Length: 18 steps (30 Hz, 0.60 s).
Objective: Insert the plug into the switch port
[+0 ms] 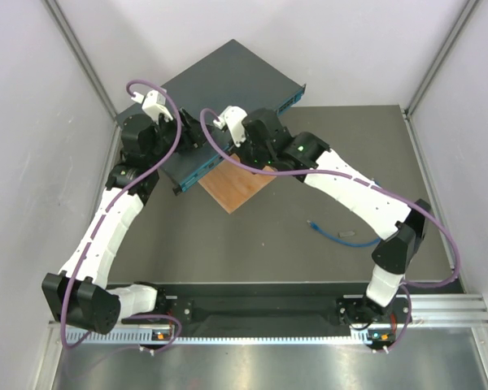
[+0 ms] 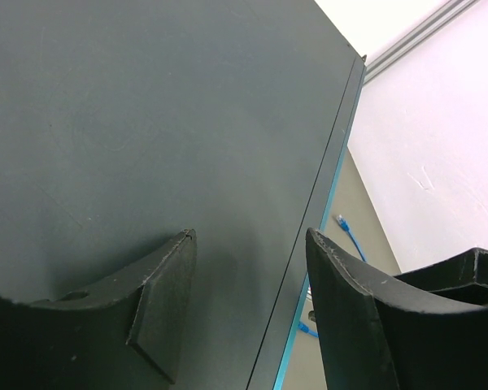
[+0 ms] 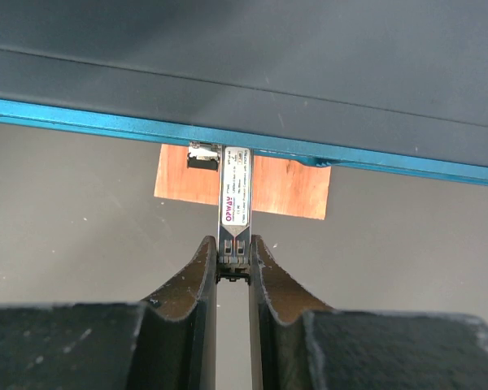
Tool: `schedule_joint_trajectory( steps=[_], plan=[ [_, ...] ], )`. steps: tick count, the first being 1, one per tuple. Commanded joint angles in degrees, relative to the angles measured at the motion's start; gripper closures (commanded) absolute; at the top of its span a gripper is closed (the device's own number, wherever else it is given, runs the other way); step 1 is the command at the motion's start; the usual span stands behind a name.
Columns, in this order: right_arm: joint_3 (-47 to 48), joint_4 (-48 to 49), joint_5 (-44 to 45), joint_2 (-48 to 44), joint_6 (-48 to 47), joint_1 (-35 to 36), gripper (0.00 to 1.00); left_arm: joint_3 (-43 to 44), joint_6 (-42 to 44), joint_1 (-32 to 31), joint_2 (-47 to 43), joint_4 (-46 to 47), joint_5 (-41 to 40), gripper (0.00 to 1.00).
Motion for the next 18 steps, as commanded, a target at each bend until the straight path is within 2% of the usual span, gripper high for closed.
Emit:
schedule_joint_trajectory(
  steps=[1,18],
  plan=[
    [3.1,0.3,1.0,0.0,0.4,0.0,1.0,-0.4,-0.4,-0.1,-1.0,2.6,0.4,0.39],
    [4.9,0.0,0.3,-0.8,0.3,-0.2,1.0,-1.3,-1.1,-0.1,-1.0,3.2,0.5,0.38]
  ],
)
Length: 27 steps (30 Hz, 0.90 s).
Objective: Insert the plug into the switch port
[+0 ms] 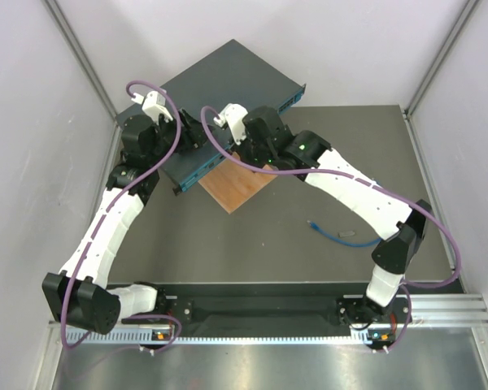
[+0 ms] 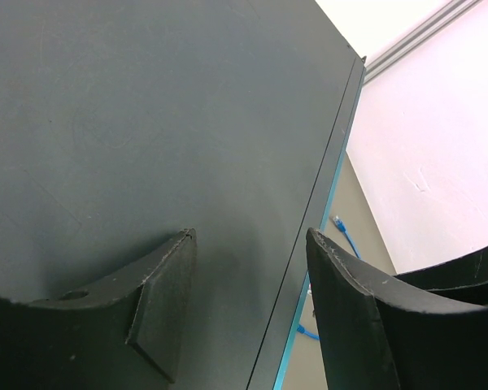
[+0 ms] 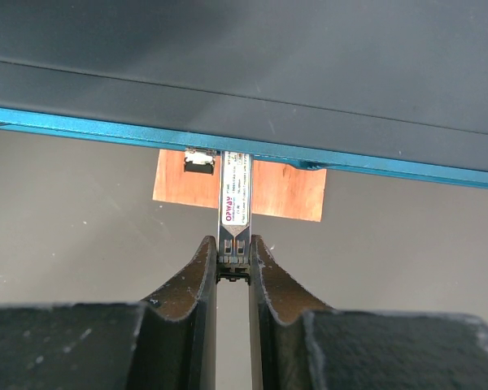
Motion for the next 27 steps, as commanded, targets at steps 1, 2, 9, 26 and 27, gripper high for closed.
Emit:
schedule_joint_trajectory(
  steps=[1,2,9,26,27],
  plan=[
    [3.4,0.7,0.1,-0.8,0.2,-0.2,1.0,-0.8,-0.3,-0.1,-1.0,2.7,0.5,0.38],
    [3.5,0.6,0.4,-0.7,0.2,-0.2,1.0,-0.8,-0.4,-0.1,-0.9,2.7,0.4,0.38],
    [5.1,0.9,0.8,0.7,0.4,-0.3,1.0,-0.5,0.0,-0.1,-1.2,2.2,0.3,0.38],
    [7.4,4.9,1.6,3.0,5.3,0.3,1.0,-1.1,-0.9,-0.1,-0.8,2.5,0.3,0.37],
    [7.4,5.5,1.7,3.1,5.2,0.7,1.0,-1.1,-0.9,-0.1,-0.9,2.5,0.3,0.37]
  ],
)
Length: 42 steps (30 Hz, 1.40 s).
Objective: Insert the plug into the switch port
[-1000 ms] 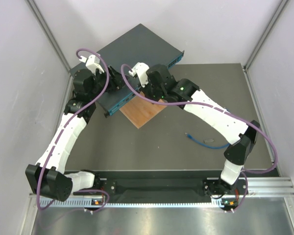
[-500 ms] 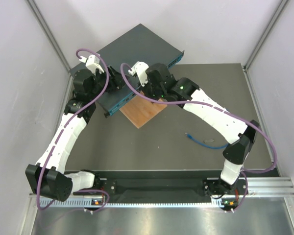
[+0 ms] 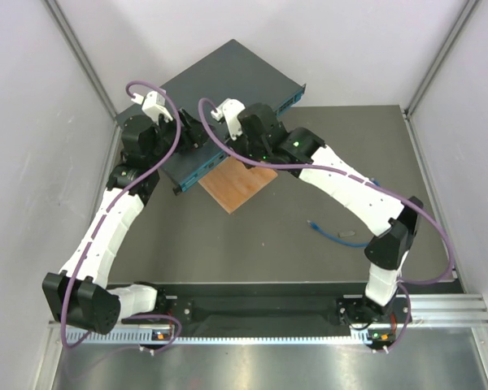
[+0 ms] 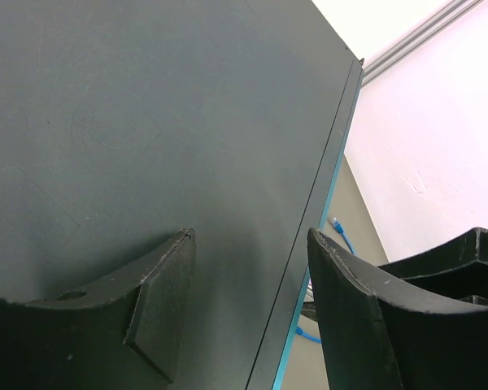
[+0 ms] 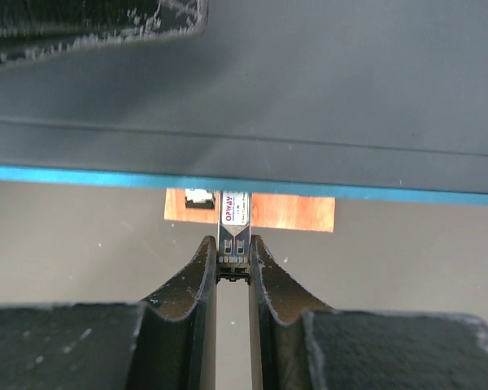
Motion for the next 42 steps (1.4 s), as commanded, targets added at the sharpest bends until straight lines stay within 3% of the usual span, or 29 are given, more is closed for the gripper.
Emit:
schedule_joint_trajectory(
  steps=[1,8,11,14,20,27,32,42],
  plan=[
    [3.6,6.1,1.9,0.2,1.7,0.7,1.0,-0.6,-0.3,-0.1,-0.9,1.9,0.3,0.37],
    [3.6,8.5,0.7,0.5,0.0,0.9,1.0,-0.7,-0.3,-0.1,-0.8,1.6,0.3,0.37],
    [3.7,9.2,-0.9,0.0,-1.3,0.9,0.96,-0.8,-0.3,-0.1,-0.7,1.6,0.3,0.37],
    [1.6,10.0,-1.8,-1.7,-3.0,0.8,0.87,-0.6,-0.4,-0.1,-0.6,1.5,0.4,0.37],
    [-3.2,7.4,-4.2,-6.1,-3.6,-1.1,0.58,-0.6,-0.5,-0.1,-0.3,1.4,0.4,0.37],
    [-9.7,3.8,-8.9,-11.5,-4.7,-3.5,0.46,-0.3,-0.7,-0.1,0.3,1.3,0.8,0.37],
    [-12.7,2.6,-12.1,-12.8,-5.5,-5.0,0.54,-0.3,-0.6,-0.1,0.5,1.3,1.0,0.37],
    [-5.8,4.9,-12.6,-6.9,-1.4,-5.0,0.64,0.0,-0.6,-0.1,0.6,1.3,1.0,0.38]
  ],
)
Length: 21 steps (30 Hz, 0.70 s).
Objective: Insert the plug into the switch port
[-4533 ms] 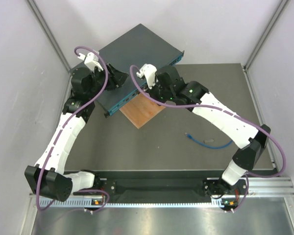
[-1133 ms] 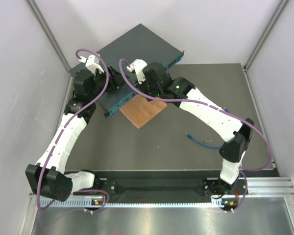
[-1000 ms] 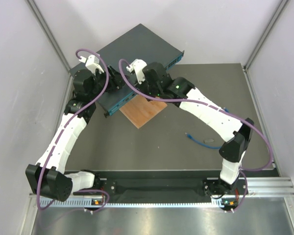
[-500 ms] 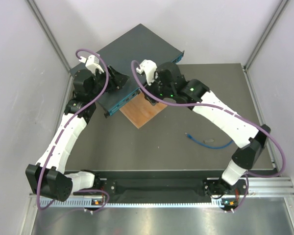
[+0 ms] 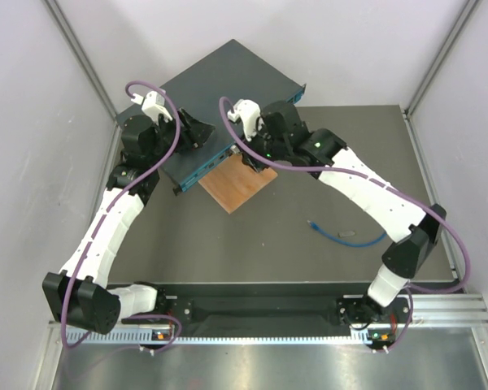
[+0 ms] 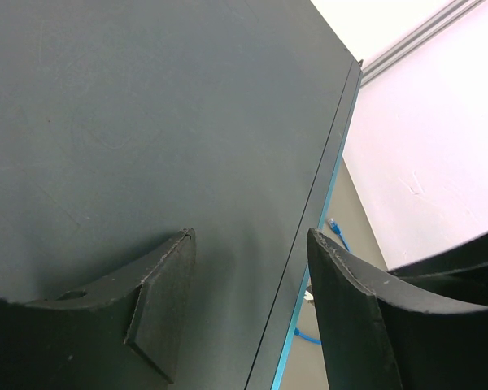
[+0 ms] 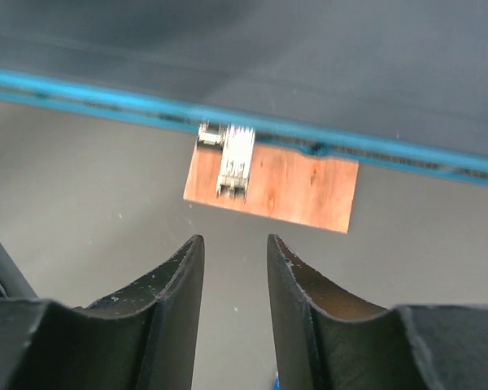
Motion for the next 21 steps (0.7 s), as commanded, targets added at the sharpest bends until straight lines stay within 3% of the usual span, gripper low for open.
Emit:
schedule_joint_trajectory(
  steps=[1,11,21],
  plan=[
    [4.1,2.7,0.5,2.2,2.3,-0.4,0.65,-0.1,0.0,-0.1,0.6,1.1,0.8,0.38],
    [8.2,7.1,3.8,5.9,2.5,-0.4,0.77,-0.6,0.3,-0.1,0.3,1.0,0.8,0.38],
    [9.8,11.2,1.7,8.3,6.3,-0.5,0.79,-0.9,0.0,-0.1,0.3,1.1,0.7,0.38]
  ],
)
